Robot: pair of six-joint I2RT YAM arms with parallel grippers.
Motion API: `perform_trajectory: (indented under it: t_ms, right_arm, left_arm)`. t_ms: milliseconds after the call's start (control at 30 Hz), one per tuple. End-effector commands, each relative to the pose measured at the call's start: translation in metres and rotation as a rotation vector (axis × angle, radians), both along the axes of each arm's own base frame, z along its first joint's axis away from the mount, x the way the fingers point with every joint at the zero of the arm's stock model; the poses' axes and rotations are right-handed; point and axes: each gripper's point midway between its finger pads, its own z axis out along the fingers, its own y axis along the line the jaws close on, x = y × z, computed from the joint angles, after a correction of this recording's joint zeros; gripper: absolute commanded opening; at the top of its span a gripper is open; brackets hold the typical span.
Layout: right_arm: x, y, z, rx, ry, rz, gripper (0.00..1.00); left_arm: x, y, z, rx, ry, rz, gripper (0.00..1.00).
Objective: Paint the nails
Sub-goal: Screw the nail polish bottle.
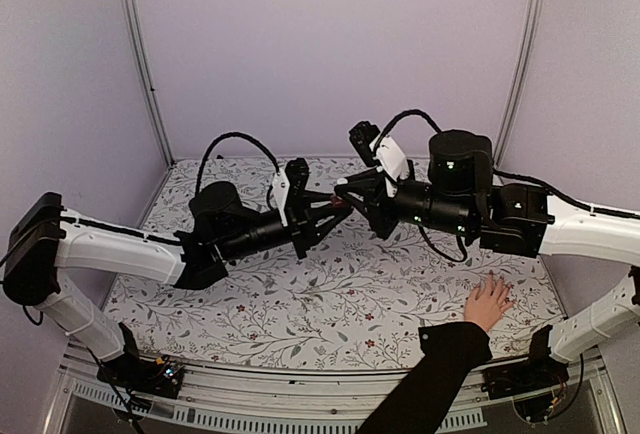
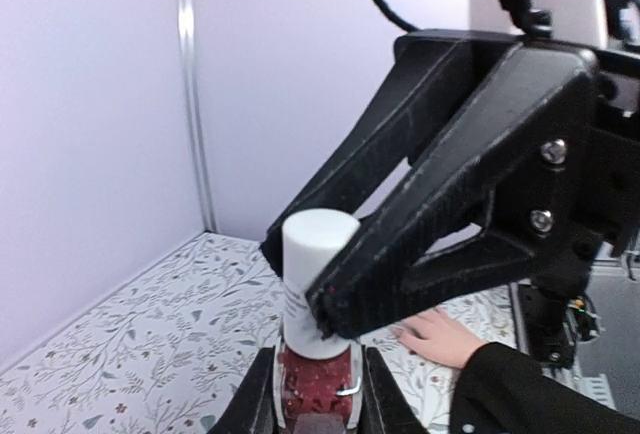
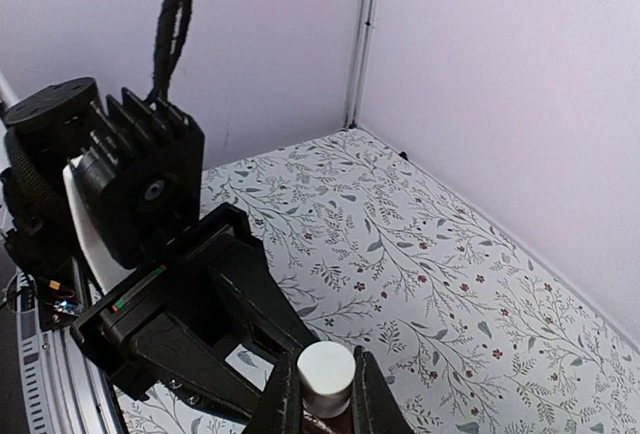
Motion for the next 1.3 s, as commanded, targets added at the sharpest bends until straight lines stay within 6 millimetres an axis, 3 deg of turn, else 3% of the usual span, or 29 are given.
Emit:
perform_trajectory:
  t_ms: [0,233,433,533,633,767,900,1067,1267]
  right_arm:
    - [0.023,0.002,-0.028,-0.048,0.035,-0.15,0.0]
    - [0.035,0.006,-0.044,-0.017,0.095,-0.226,0.0]
    - [0.037,-0.003,-0.038,0.018,0.103,-0.246,0.0]
    - [0.033,-0.01,-0.027,0.061,0.102,-0.216,0.14]
    - [0.023,-0.02,-0.016,0.101,0.063,-0.176,0.38]
    - [0.015,-0.032,-0.007,0.104,0.034,-0.143,0.5]
    - [-0.006,-0.036,0.0,0.086,-0.01,-0.023,0.59]
    - [-0.051,-0.036,0.009,0.058,-0.045,0.225,0.72]
    - [-0.099,-0.037,0.012,0.01,-0.055,0.494,0.72]
  left_arm:
    - [0.018,-0.006,0.038,-0.118,-0.072,0.188,0.0]
    - [0.01,-0.031,0.029,-0.081,-0.144,0.246,0.0]
    - [0.009,-0.027,0.032,-0.094,-0.143,0.257,0.0]
    - [0.005,-0.027,0.03,-0.071,-0.138,0.217,0.0]
    - [0.001,-0.026,0.025,-0.042,-0.123,0.158,0.0]
    - [-0.012,-0.022,0.018,0.004,-0.118,0.056,0.0]
    - [-0.033,-0.021,0.011,0.048,-0.099,-0.13,0.0]
    - [-0.061,-0.015,0.003,0.101,-0.089,-0.356,0.0]
    - [-0.104,-0.006,0.0,0.149,-0.107,-0.65,0.0]
